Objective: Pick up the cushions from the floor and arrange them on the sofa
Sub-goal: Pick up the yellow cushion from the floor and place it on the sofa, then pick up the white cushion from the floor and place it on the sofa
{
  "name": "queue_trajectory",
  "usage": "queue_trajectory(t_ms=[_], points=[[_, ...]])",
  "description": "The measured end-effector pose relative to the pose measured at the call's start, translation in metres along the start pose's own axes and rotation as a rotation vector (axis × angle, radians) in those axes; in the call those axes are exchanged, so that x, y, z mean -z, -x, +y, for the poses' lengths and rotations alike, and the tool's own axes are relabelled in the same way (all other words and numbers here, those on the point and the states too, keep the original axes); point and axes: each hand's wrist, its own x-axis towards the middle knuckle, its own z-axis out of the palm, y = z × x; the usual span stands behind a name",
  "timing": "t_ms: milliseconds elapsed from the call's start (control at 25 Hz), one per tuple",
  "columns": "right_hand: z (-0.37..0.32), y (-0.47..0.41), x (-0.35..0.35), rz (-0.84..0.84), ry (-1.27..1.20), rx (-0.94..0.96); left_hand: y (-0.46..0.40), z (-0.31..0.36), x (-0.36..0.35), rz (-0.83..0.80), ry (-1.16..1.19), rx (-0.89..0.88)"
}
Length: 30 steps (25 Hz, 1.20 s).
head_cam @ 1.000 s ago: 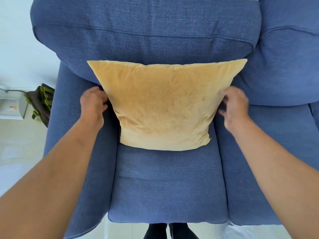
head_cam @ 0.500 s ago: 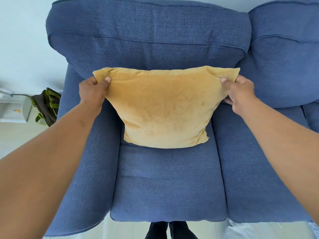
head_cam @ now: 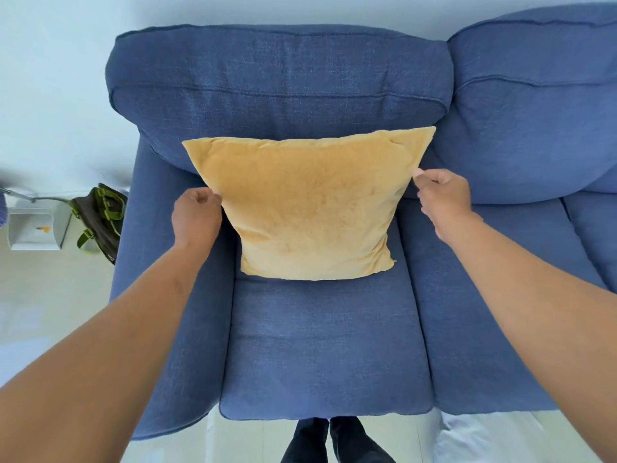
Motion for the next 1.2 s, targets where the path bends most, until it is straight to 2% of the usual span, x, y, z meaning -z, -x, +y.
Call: queue_trajectory(t_ms=[120,240,320,480,640,720,960,1040,1200], points=[[0.013,0.037,0.019,-0.032,0.138,0.039,0.059,0.004,-0.017,-0.132,-0.134,-0.085],[0.024,0.076,0.043,-0.138,0.241,0.077,0.109,0.02,-0.039,-0.272,-0.239,-0.245],[0.035,0.103,0.065,-0.148,0.275,0.066,0.138,0.036,-0.054,-0.354,-0.3,-0.343],[0.082,0.157,0.116,-0.056,0.339,0.022,0.196,0.052,-0.091,-0.549,-0.378,-0.51],[0.157,0.225,0.173,0.107,0.353,-0.149,0.269,0.043,-0.139,-0.793,-0.503,-0.639],[0.189,0.257,0.193,0.147,0.343,-0.205,0.302,0.039,-0.153,-0.872,-0.557,-0.639],[0.3,0.36,0.282,0.395,0.25,-0.41,0.445,0.028,-0.214,-1.142,-0.744,-0.842],[0.338,0.384,0.308,0.429,0.213,-0.486,0.491,0.022,-0.246,-1.197,-0.817,-0.903],[0.41,0.411,0.354,0.419,0.137,-0.56,0.576,0.008,-0.303,-1.255,-0.907,-0.906]])
